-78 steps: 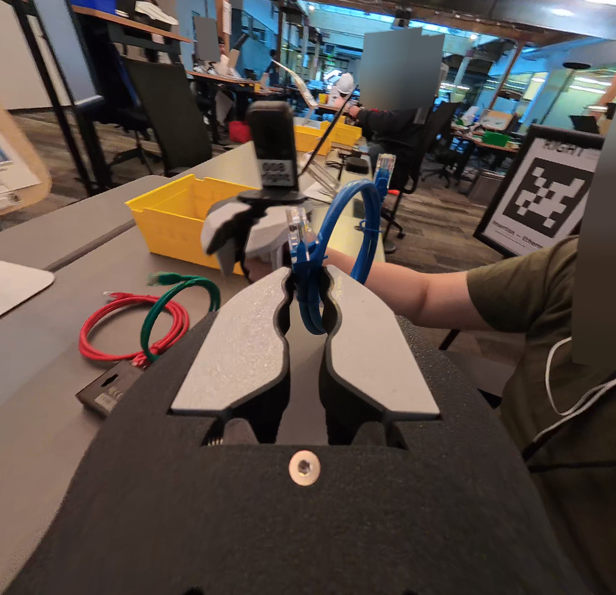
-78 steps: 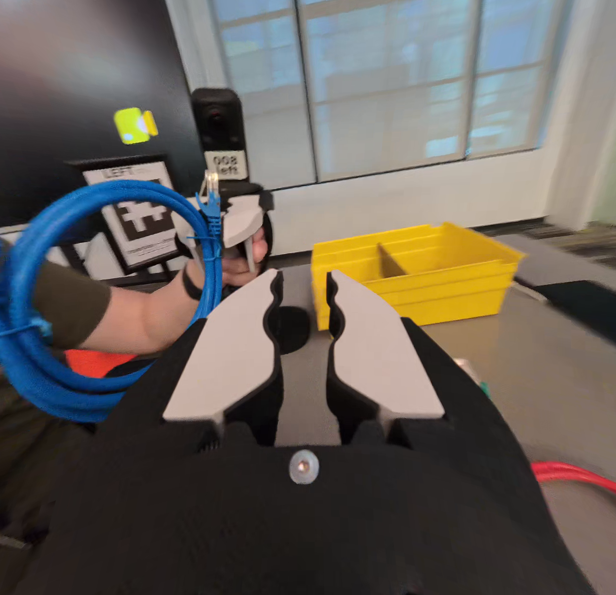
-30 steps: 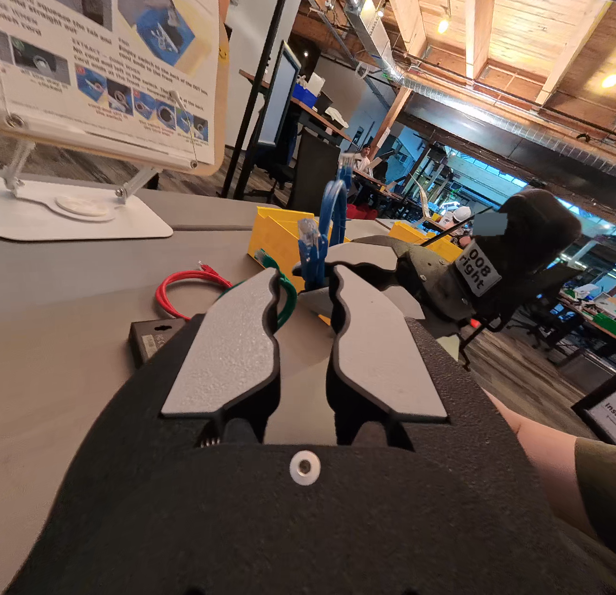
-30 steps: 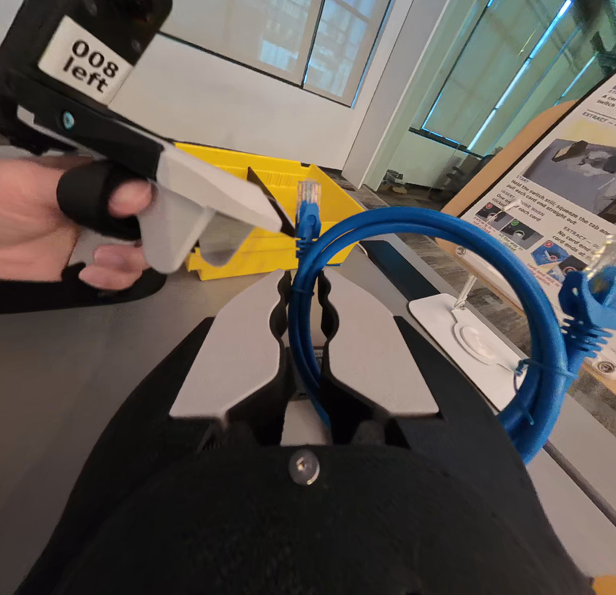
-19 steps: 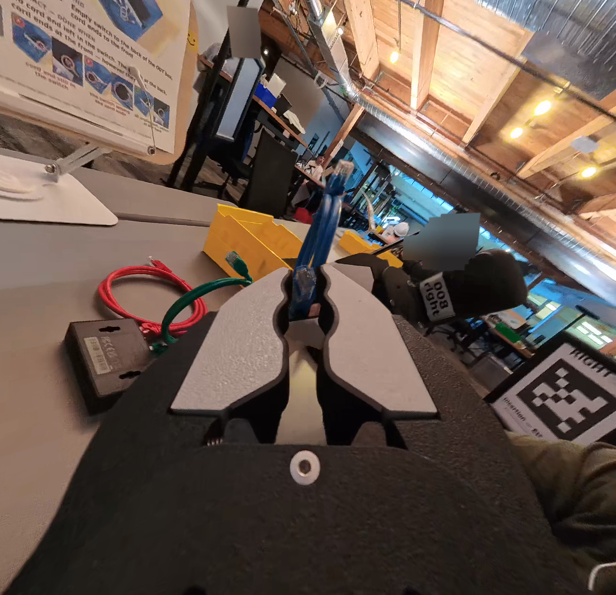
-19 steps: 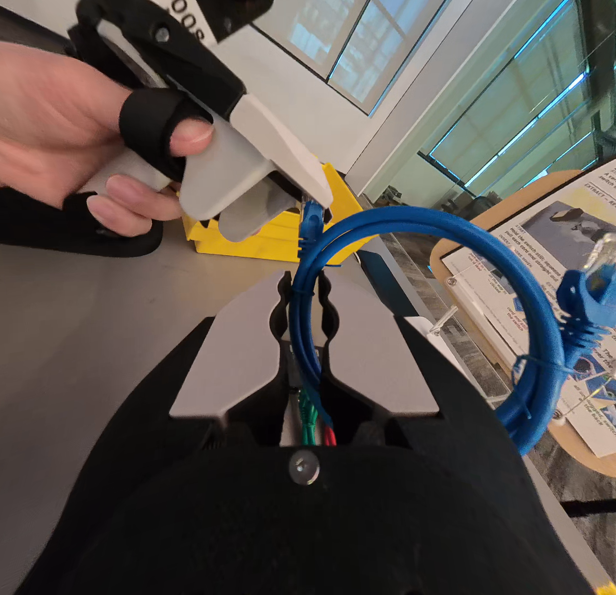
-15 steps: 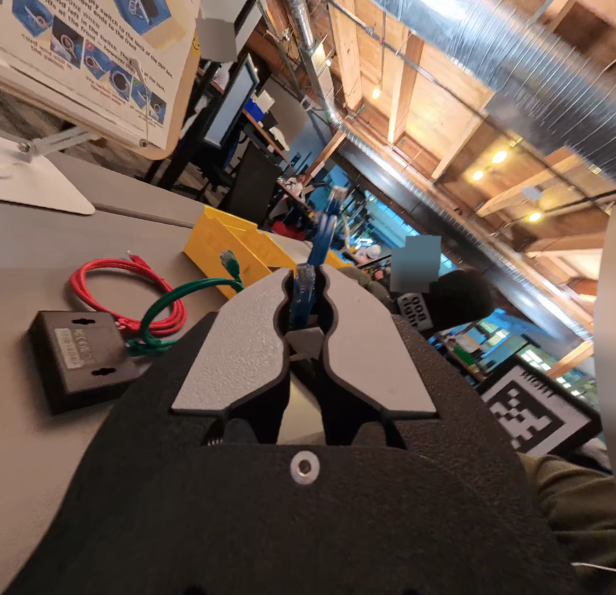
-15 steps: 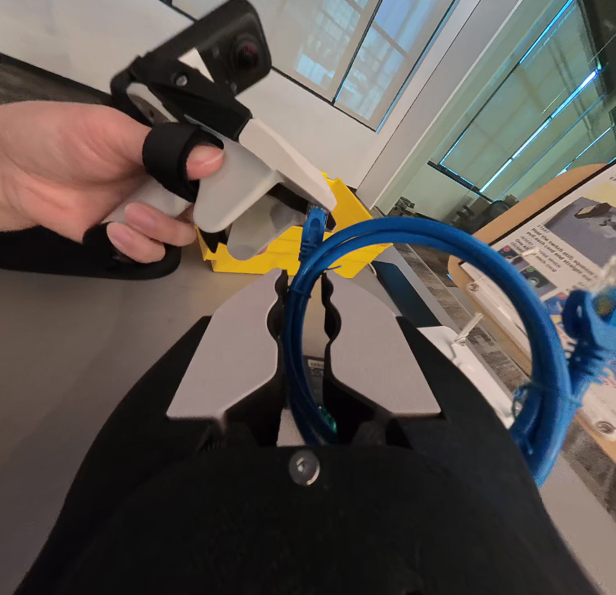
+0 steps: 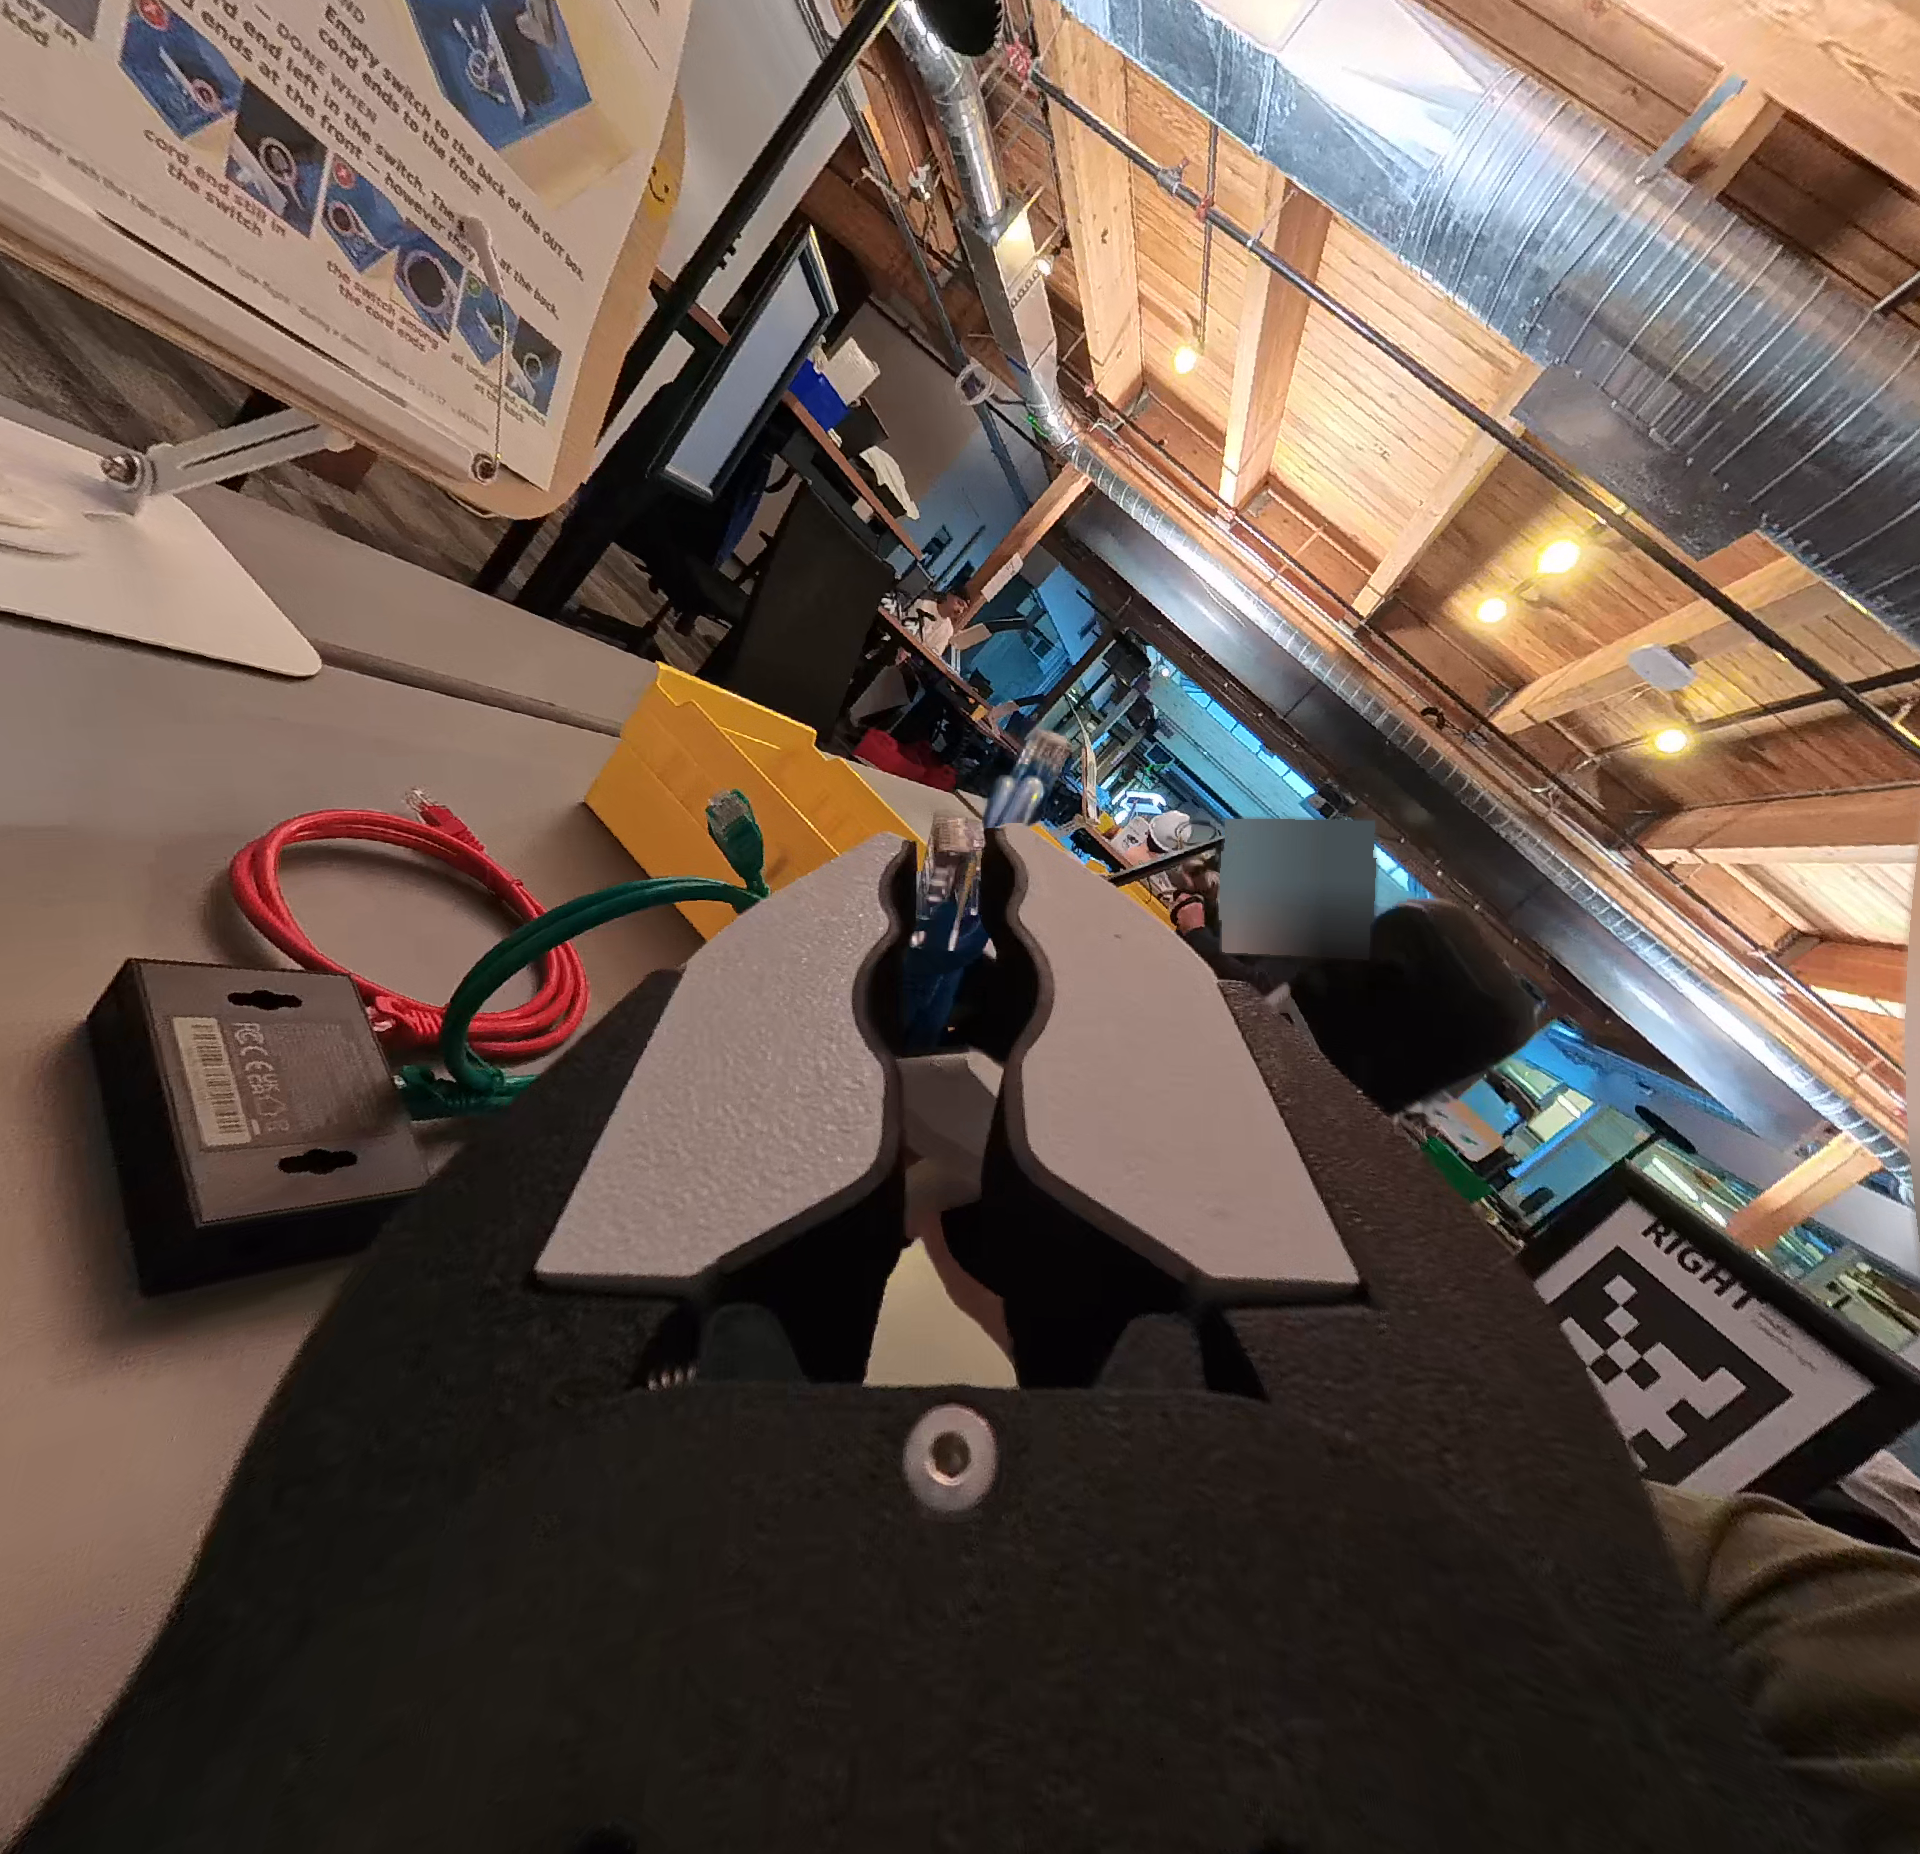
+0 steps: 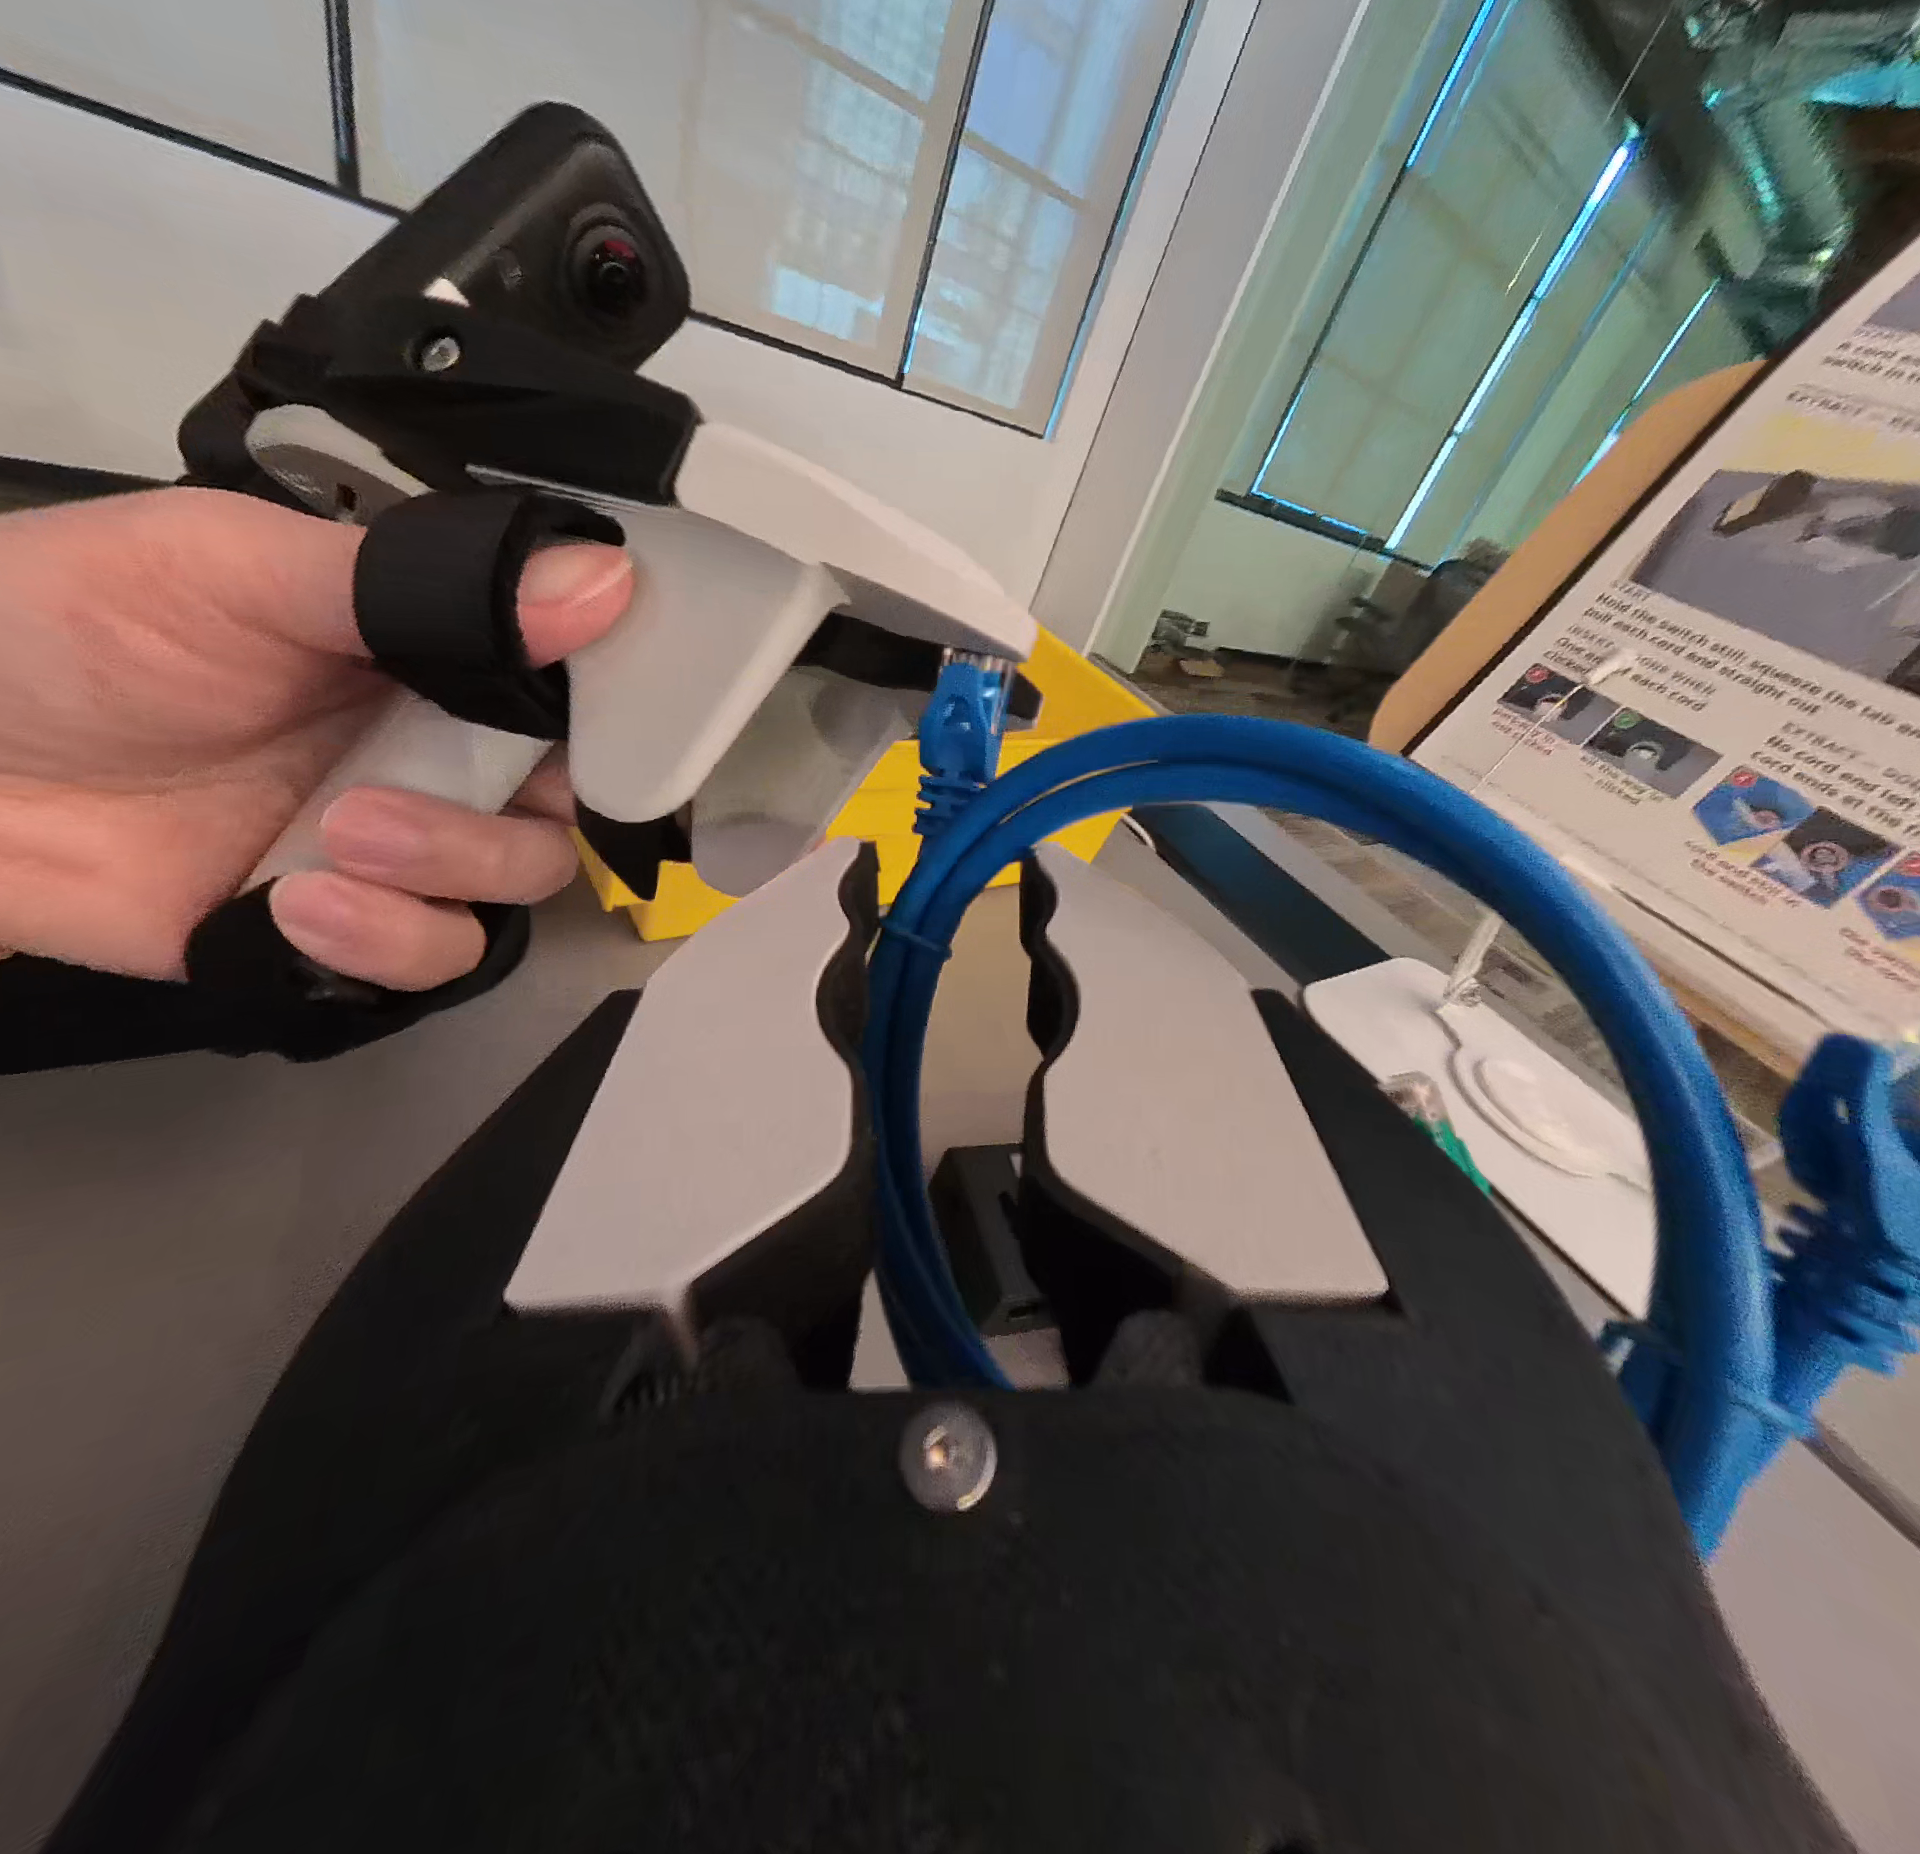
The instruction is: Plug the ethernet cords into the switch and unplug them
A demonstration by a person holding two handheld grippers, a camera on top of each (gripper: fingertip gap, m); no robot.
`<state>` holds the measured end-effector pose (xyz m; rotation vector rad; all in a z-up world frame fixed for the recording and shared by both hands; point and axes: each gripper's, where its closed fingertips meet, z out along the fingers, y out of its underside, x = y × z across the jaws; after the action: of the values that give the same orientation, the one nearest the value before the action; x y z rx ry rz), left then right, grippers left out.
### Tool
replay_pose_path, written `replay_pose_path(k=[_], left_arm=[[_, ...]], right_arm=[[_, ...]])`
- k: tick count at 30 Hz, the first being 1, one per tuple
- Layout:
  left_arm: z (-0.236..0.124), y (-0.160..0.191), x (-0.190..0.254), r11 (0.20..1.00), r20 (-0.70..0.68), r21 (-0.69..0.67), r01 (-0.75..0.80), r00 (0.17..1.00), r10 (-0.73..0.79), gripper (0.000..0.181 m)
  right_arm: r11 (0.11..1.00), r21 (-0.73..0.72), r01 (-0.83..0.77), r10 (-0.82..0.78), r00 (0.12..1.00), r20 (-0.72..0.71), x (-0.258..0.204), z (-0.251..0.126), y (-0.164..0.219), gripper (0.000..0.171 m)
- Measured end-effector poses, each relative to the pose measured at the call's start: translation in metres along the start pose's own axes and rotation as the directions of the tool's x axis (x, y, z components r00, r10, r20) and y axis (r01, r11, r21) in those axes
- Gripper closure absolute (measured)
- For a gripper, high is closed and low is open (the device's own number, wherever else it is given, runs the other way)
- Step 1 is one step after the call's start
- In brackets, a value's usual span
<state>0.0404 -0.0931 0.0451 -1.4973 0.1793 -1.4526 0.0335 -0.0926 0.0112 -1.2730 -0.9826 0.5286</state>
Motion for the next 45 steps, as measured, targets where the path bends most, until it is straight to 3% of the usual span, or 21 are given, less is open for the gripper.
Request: replay_pose_path(k=[6, 10, 18, 27, 31, 33, 36, 39, 42, 45], left_arm=[[0.001, -0.001, -0.001, 1.0, 0.014, 0.017, -0.002, 1.0, 0.002, 0.17], [0.006, 0.003, 0.001, 1.0, 0.016, 0.015, 0.0, 1.0, -0.001, 0.17], [0.004, 0.002, 0.001, 0.999, 0.007, 0.034, 0.003, 1.0, -0.004, 0.17], [0.005, 0.001, 0.006, 0.999, -0.025, 0.038, -0.014, 1.0, 0.015, 0.168], [-0.001, -0.007, 0.004, 0.986, 0.031, 0.024, -0.167, 0.986, 0.166, 0.159], [-0.006, -0.001, -0.003, 0.958, 0.084, -0.074, -0.275, 0.956, 0.281, 0.158], [-0.014, 0.028, -0.04, 0.871, 0.207, -0.338, -0.355, 0.875, 0.437, 0.153], [-0.022, 0.057, -0.086, 0.789, 0.347, -0.527, -0.314, 0.769, 0.538, 0.135], [-0.021, 0.085, -0.121, 0.714, 0.403, -0.651, -0.257, 0.68, 0.612, 0.115], [-0.02, 0.099, -0.148, 0.626, 0.418, -0.745, -0.229, 0.571, 0.706, 0.107]], right_arm=[[0.998, 0.017, -0.068, 0.068, 0.998, -0.015, 0.003, -0.003, -0.002, 0.146], [0.999, 0.045, -0.027, 0.031, 0.996, -0.087, 0.009, -0.006, -0.004, 0.148], [0.975, 0.025, -0.222, 0.218, 0.971, 0.095, 0.006, -0.005, -0.004, 0.151], [0.993, -0.013, -0.122, 0.122, 0.991, 0.059, 0.008, -0.008, -0.006, 0.156], [0.991, -0.057, -0.123, 0.125, 0.992, 0.029, 0.026, -0.013, -0.005, 0.156], [0.985, -0.106, -0.135, 0.135, 0.991, -0.004, 0.048, -0.02, 0.0, 0.156], [0.965, -0.182, -0.188, 0.186, 0.982, -0.029, 0.082, -0.034, 0.011, 0.156], [0.951, -0.228, -0.21, 0.198, 0.977, -0.075, 0.107, -0.046, 0.023, 0.156], [0.944, -0.234, -0.234, 0.219, 0.972, -0.088, 0.116, -0.049, 0.028, 0.156], [0.942, -0.235, -0.239, 0.223, 0.971, -0.089, 0.118, -0.05, 0.031, 0.156]])
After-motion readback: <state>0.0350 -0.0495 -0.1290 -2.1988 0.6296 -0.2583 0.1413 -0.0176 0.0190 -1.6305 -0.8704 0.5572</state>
